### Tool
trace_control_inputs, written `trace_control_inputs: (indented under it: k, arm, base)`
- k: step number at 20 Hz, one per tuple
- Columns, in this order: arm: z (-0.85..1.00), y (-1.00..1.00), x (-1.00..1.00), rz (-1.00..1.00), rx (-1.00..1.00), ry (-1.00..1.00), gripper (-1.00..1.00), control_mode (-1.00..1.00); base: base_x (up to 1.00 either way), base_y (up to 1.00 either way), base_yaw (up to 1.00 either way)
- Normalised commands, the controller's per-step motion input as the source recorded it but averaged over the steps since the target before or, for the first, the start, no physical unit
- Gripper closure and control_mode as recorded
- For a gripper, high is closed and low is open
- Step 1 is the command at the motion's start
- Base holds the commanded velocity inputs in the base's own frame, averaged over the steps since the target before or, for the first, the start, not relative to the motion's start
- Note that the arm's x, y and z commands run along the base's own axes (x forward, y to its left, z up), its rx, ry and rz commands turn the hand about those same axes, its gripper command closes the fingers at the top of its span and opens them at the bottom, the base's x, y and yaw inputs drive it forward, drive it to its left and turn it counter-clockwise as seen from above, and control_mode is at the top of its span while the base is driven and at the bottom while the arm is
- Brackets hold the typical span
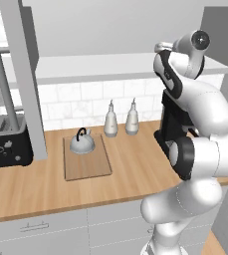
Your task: Pick the kettle from the counter and place it on the tray. Then pick the mug from the cabinet and place it on the tray. Then close the cabinet doors.
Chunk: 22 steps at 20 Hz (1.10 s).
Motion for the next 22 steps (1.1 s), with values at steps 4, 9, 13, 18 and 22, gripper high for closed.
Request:
trace_control_inputs:
  k: [4,9,13,18,22]
  arm:
    - [-0.04,0.0,0.0,-0.01,0.0,0.0,1.0,-1.0]
    - [-0.07,0.0,-0.03,0.0,0.0,0.0,1.0,-1.0]
    - [-0.04,0.0,-0.14,0.0,0.01,0.0,1.0,-1.0]
    - [0.0,0.08,-0.62,-0.04,0.06,-0.03,1.0,-1.0]
    - [-0.01,0.39,-0.8,-0.11,0.0,0.0,1.0,-1.0]
  base:
    - [0.0,0.0,0.0]
    - [0.0,0.0,0.0]
    - [0.0,0.0,0.0]
    - [0.0,0.0,0.0]
    - [0.0,0.0,0.0]
